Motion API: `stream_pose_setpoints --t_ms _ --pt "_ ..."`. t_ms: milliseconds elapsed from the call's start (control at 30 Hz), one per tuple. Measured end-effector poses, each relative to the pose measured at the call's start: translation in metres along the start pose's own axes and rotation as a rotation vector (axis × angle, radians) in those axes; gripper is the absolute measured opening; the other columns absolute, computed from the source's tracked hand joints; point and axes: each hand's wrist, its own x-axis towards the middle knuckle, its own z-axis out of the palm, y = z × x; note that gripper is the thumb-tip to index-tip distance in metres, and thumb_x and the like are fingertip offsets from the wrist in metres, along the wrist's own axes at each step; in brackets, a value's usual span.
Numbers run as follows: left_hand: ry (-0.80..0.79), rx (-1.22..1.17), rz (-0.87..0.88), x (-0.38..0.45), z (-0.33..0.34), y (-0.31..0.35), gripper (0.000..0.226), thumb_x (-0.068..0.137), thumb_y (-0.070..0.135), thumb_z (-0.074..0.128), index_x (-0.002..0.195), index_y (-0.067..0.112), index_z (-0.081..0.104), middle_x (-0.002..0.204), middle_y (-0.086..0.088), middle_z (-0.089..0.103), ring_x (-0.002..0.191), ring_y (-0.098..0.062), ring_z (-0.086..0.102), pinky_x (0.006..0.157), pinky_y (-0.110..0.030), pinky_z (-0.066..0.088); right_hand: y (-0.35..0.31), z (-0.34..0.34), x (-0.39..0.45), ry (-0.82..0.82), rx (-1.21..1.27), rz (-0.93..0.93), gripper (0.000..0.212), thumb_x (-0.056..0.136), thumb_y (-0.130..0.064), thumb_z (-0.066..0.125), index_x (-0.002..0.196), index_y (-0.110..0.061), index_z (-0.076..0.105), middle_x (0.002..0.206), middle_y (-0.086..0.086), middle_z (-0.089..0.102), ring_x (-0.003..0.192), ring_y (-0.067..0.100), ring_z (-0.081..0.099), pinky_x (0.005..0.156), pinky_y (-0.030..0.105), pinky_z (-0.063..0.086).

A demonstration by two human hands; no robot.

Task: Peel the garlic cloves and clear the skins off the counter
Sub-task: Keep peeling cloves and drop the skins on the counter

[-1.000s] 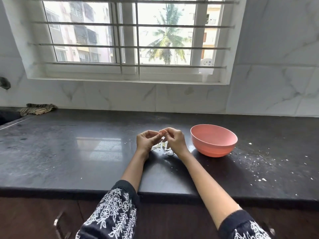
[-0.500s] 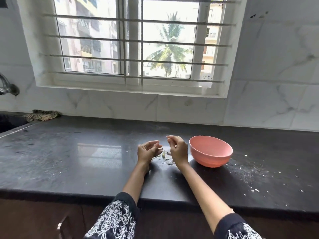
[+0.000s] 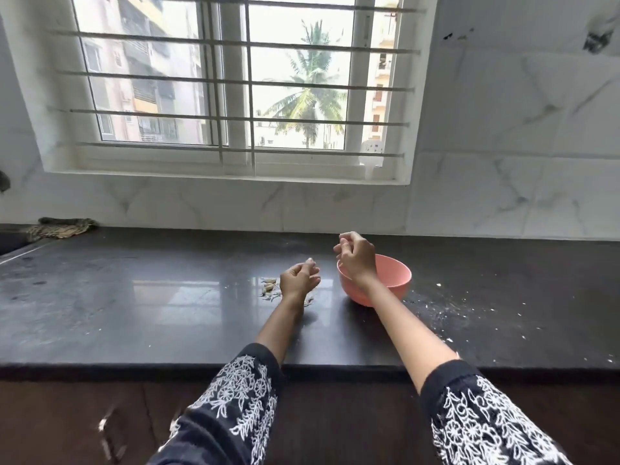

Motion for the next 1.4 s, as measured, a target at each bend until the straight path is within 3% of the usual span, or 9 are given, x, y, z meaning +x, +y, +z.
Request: stream_pose_setpoints --t_ms 100,167,233,333,633,967,1100,1233,1400 --pt "0.006 0.054 -0.1 0.004 0.032 -0.002 0.027 0.089 0.033 0.06 0.074 0.012 0.053 0.07 -0.002 0.051 0.056 -0.013 0.047 0.056 -0.025 0.041 0.013 -0.022 0.001 -0.03 -0.025 0.07 0.014 0.093 -0.01 0.049 0.093 -0.005 0.062 0.088 0.016 0.07 0.072 0.025 0.063 0.069 0.039 0.054" --pt "-0.014 0.184 -0.146 0.012 0.05 -0.008 0.031 0.085 0.034 0.063 0.091 0.004 0.061 0.089 -0.008 0.063 0.076 -0.021 0.058 0.067 -0.03 0.044 0.018 -0.036 0.003 -0.087 -0.07 0.088 0.012 0.09 -0.007 0.054 0.09 -0.004 0.066 0.09 0.016 0.071 0.067 0.021 0.061 0.06 0.033 0.054" --pt "-0.069 0.35 -0.145 0.01 0.066 -0.014 0.033 0.084 0.016 0.053 0.112 -0.001 0.058 0.113 -0.018 0.063 0.095 -0.029 0.061 0.071 -0.035 0.05 0.025 -0.053 0.005 -0.161 -0.199 0.097 0.016 0.084 -0.003 0.057 0.092 -0.006 0.071 0.093 0.01 0.071 0.074 0.016 0.06 0.065 0.023 0.047" --pt "-0.04 0.438 -0.032 -0.01 0.071 -0.021 0.045 0.081 -0.004 0.035 0.121 0.004 0.055 0.115 -0.015 0.061 0.108 -0.032 0.057 0.09 -0.039 0.05 0.034 -0.071 0.004 -0.208 -0.265 0.13 0.027 0.078 0.004 0.056 0.093 -0.01 0.074 0.096 0.005 0.072 0.089 0.014 0.062 0.081 0.021 0.046" --pt "-0.078 0.463 0.23 -0.028 0.069 -0.041 0.069 0.068 -0.017 0.031 0.129 0.014 0.044 0.113 -0.015 0.061 0.103 -0.03 0.058 0.087 -0.037 0.051 0.039 -0.087 -0.011 -0.204 -0.139 0.088 0.027 0.072 0.01 0.055 0.075 -0.008 0.075 0.081 0.009 0.071 0.084 0.015 0.062 0.082 0.025 0.05" --pt "-0.068 0.452 0.115 -0.031 0.072 -0.036 0.06 0.08 -0.012 0.032 0.137 0.007 0.031 0.127 -0.017 0.051 0.114 -0.031 0.051 0.096 -0.036 0.046 0.034 -0.076 -0.007 -0.269 -0.279 0.083 0.023 0.086 -0.004 0.054 0.096 -0.011 0.073 0.1 0.005 0.071 0.1 0.016 0.062 0.093 0.024 0.044" --pt "-0.107 0.555 0.085 -0.019 0.074 -0.027 0.041 0.091 0.008 0.045 0.131 0.0 0.039 0.127 -0.018 0.052 0.118 -0.032 0.05 0.098 -0.037 0.043 0.031 -0.072 0.0 -0.328 -0.352 0.062 0.024 0.087 -0.006 0.052 0.102 -0.009 0.07 0.105 0.009 0.07 0.106 0.022 0.061 0.094 0.026 0.041" --pt "-0.09 0.592 0.112 -0.012 0.063 -0.02 0.046 0.095 0.028 0.051 0.13 0.0 0.041 0.13 -0.017 0.052 0.121 -0.03 0.049 0.1 -0.034 0.04 0.032 -0.068 0.008 -0.321 -0.44 0.066 0.025 0.091 -0.02 0.055 0.111 -0.008 0.066 0.116 0.01 0.065 0.11 0.024 0.058 0.091 0.027 0.039" --pt "0.058 0.748 0.297 0.009 0.005 -0.016 0.027 0.09 0.006 0.049 0.116 0.004 0.058 0.115 -0.013 0.064 0.108 -0.027 0.059 0.09 -0.029 0.044 0.014 -0.042 0.008 -0.16 -0.314 -0.052 0.022 0.093 -0.022 0.054 0.101 -0.007 0.068 0.101 0.01 0.069 0.098 0.025 0.061 0.082 0.028 0.041"
